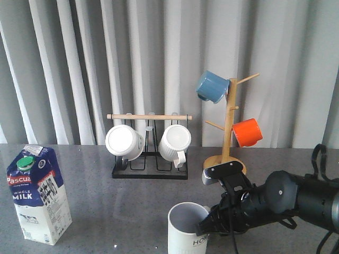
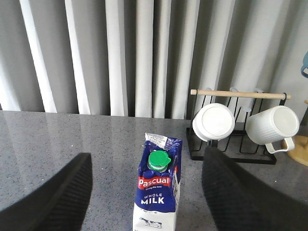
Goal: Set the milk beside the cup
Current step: 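Slide the white mug with the right gripper toward the milk carton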
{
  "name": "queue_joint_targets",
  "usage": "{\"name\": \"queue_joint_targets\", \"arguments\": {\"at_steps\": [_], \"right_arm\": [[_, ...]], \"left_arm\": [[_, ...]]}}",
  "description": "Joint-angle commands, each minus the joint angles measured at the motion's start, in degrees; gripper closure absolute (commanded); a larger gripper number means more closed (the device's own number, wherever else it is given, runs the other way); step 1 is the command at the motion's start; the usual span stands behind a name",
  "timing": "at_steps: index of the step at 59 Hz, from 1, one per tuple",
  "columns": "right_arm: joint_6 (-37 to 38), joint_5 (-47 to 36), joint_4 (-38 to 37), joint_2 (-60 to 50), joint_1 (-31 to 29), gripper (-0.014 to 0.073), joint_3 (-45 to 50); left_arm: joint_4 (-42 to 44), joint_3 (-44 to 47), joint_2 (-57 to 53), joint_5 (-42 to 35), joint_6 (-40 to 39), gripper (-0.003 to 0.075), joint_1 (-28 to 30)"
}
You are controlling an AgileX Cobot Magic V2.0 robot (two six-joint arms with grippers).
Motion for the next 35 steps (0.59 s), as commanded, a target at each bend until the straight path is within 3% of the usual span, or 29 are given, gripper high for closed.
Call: {"name": "queue_joint_targets", "arguments": {"at_steps": [1, 8, 14, 26, 35], "right_arm": [[-0.16, -0.37, 0.16, -2.64, 0.06, 0.0313, -1.66], [-0.12, 0.51, 0.16, -3.39, 0.06, 0.0174, -1.66], [0.42, 1.41, -0.12, -5.39, -0.08, 0.0115, -1.66], [5.63, 8.81, -6.2, -14.13, -0.27, 0.013, -1.66], [7.72, 14.48, -7.96, -23.58, -0.27, 0.02, -1.48]], "left_arm": [[-0.57, -1.78, 0.2, -3.88, -0.03, 0.0256, -0.16], [-0.57, -1.78, 0.2, -3.82, -0.03, 0.0256, -0.16], [-0.57, -1.78, 0.2, -3.74, -0.03, 0.0256, -0.16], [-0.57, -1.78, 0.2, -3.62, -0.03, 0.0256, -0.16], [-0.57, -1.78, 0.2, -3.52, -0.03, 0.0256, -0.16]]}}
